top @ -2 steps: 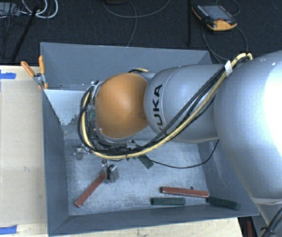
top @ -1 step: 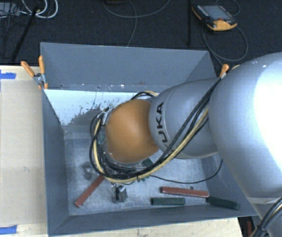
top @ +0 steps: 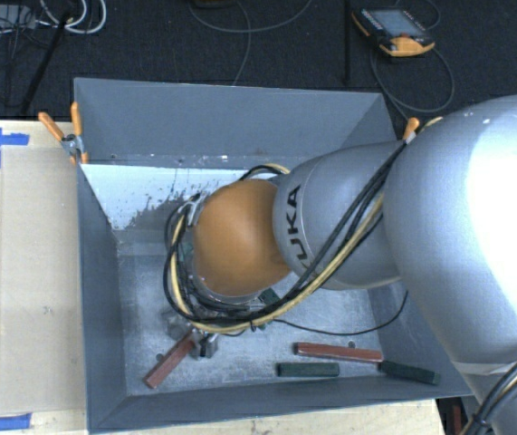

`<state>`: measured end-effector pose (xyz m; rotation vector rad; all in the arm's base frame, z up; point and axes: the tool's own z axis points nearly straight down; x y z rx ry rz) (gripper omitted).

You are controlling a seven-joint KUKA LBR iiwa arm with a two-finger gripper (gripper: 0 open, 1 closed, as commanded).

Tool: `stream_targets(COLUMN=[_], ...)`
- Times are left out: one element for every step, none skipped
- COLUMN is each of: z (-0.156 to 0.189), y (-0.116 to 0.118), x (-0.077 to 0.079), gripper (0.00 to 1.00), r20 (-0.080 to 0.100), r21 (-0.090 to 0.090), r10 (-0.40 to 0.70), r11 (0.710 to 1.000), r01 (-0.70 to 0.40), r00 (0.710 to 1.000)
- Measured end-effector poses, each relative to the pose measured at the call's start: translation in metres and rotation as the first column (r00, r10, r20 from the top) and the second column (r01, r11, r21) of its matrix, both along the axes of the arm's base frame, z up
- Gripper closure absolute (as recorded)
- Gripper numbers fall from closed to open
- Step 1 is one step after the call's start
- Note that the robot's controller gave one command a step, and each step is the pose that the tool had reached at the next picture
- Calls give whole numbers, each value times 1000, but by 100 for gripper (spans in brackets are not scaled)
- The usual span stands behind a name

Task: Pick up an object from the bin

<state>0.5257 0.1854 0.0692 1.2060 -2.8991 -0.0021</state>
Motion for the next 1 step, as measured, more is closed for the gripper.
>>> stream_targets(z=[160], y=[-16], x=[13], gripper=[100], r20=[11], r21=[2], r10=[0], r11=[1000], r01=[0], r00=[1000])
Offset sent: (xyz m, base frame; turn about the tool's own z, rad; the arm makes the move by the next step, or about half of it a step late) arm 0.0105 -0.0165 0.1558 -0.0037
